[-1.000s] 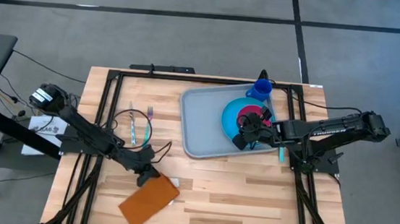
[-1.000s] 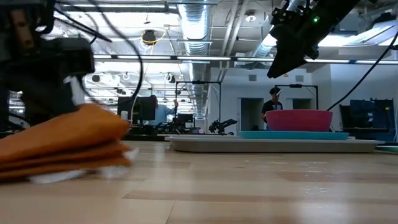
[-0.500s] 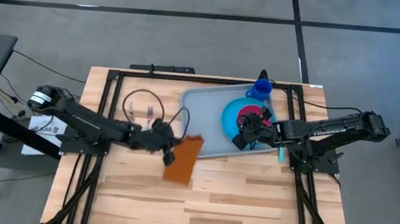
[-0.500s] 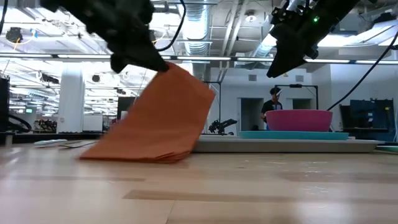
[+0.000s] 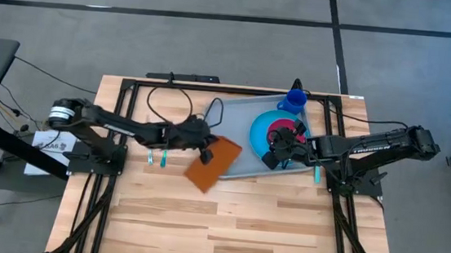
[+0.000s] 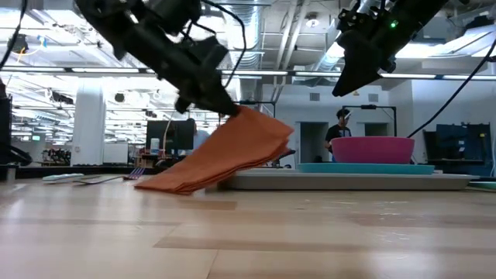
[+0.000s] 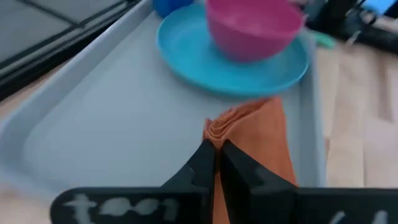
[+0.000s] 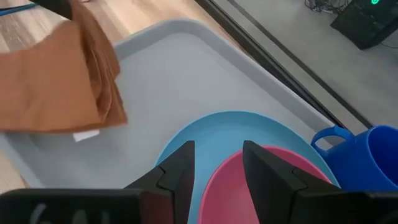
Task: Set up tray
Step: Put the orange table napkin to the left of blue plate on the gray serving tray
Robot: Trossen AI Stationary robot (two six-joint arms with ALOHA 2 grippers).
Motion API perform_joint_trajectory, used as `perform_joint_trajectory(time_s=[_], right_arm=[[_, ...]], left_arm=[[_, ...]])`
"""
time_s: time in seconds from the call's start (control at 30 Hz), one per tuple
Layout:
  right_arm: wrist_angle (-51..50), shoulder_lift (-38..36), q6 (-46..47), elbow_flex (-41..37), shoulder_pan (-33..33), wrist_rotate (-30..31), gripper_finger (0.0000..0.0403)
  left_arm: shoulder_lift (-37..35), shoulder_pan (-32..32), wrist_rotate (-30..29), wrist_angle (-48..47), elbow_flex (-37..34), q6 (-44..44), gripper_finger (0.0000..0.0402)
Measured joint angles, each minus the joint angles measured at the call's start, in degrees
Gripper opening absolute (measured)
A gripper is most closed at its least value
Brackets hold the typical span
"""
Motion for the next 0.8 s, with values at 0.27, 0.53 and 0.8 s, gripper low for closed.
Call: perform_joint_trajectory(time_s=[0.27, 0.53, 0.8], right_arm=[[0.02, -0.02, 0.0, 0.02, 0.0, 0.0, 0.0127], [0.02, -0.02, 0.0, 0.02, -0.04, 0.0, 0.0127], [-0.04, -0.02, 0.0, 0.02, -0.02, -0.02, 0.0127]], left_arm=[[7.77, 7.3, 3.37, 3.63, 2.56, 0.08, 0.0], [13.75, 12.35, 3.21, 3.28, 9.91, 0.53, 0.0], [14.39, 16.54, 1.36, -3.79, 13.97, 1.81, 0.0003]])
